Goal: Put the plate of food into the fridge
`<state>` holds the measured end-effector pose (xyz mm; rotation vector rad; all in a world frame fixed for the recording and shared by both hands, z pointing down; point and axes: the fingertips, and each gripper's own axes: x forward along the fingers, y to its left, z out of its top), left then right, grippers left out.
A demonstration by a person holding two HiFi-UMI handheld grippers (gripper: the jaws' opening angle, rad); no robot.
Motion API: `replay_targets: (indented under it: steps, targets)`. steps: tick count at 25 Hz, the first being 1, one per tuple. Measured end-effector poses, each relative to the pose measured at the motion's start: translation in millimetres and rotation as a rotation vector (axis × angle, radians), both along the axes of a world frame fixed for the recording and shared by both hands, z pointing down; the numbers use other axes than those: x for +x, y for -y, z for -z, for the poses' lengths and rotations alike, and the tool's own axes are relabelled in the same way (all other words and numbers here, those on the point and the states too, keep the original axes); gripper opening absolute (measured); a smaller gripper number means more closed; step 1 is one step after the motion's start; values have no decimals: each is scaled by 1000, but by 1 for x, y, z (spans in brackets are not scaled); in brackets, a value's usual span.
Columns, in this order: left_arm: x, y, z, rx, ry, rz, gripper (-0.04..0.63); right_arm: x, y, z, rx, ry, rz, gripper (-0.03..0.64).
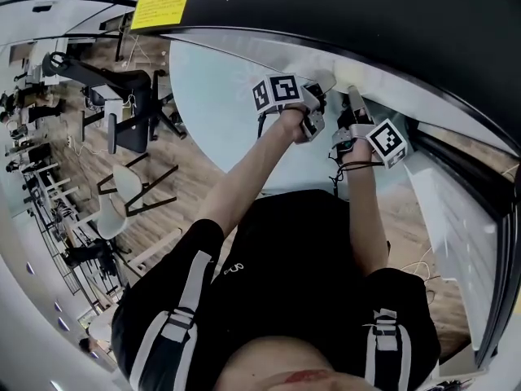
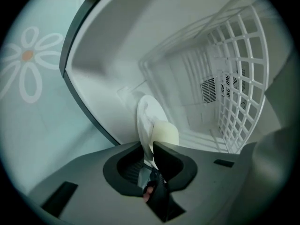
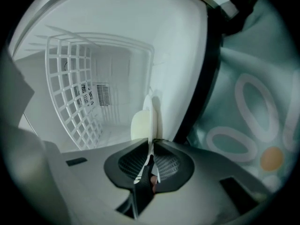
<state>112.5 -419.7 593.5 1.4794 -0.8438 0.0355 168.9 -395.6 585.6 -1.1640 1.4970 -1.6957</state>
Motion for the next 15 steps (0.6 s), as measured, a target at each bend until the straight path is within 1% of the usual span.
replay_targets:
  steps: [2,3,6,8,11,12,13,14,15]
  targets:
    - [1,-1,0,7,10,-9,68,2,-1,2,-1,53,-46,39]
    - [0,-2,0,15,25,-16,74,5,-1,2,-2,61,-68,38]
    - [-12,-3,0,28,92,-7,87,12,-2,3,-4,44,-102,34]
    - [-30,-4,0,32,167,28,101,15,-3,3,-7,27,-105,34]
    - [-64,-7,7,59,304,110,103,23,-4,2,-14,-2,-118,35]
    - [-73,-9,10,66,331,133,103,24,-5,2,-15,-3,-124,35]
    - [-81,-12,13,67,336,156,103,25,-6,2,-17,-2,-128,35]
    - [-86,-16,16,65,318,182,103,25,-7,2,-18,-2,-132,38]
    - [-91,-19,20,63,285,212,103,26,-8,2,-18,-3,-134,38]
